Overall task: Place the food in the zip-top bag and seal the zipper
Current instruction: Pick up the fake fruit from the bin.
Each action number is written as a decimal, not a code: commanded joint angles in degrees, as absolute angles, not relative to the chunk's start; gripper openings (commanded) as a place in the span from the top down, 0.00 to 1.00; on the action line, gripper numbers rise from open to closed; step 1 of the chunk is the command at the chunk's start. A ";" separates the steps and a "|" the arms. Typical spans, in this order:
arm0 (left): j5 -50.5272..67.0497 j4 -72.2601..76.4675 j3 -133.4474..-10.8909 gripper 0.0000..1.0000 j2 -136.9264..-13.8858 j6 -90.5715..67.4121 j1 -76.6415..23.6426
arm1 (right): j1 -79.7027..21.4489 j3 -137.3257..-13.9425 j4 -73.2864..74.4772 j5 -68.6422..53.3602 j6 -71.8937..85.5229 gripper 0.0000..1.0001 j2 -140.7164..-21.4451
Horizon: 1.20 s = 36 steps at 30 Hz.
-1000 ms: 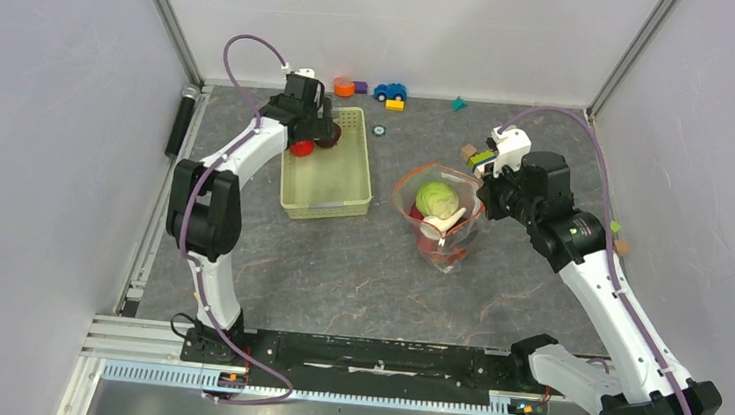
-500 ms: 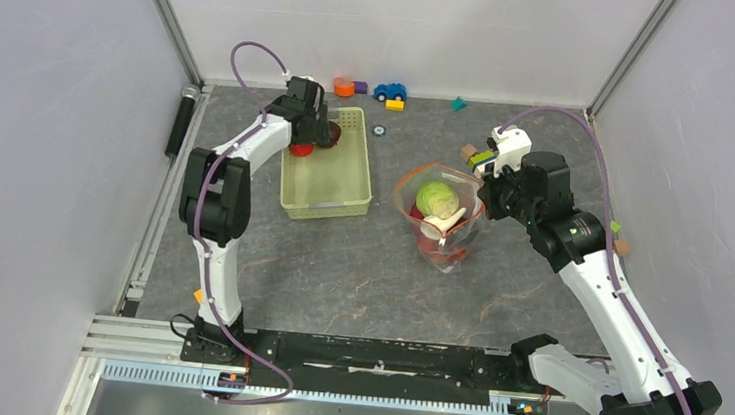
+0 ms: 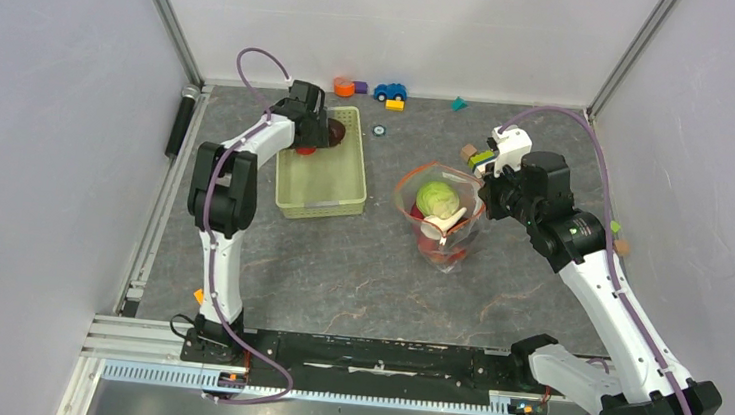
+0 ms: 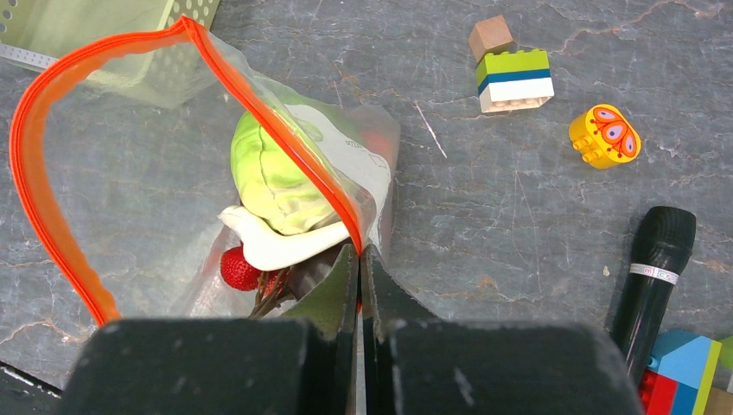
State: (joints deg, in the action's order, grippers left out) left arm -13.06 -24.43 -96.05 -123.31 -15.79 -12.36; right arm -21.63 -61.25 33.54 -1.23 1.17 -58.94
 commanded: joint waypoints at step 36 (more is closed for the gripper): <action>-0.27 -22.02 -87.37 0.93 -97.22 -21.24 -12.84 | -21.45 -61.19 32.04 -0.87 0.70 1.00 -57.71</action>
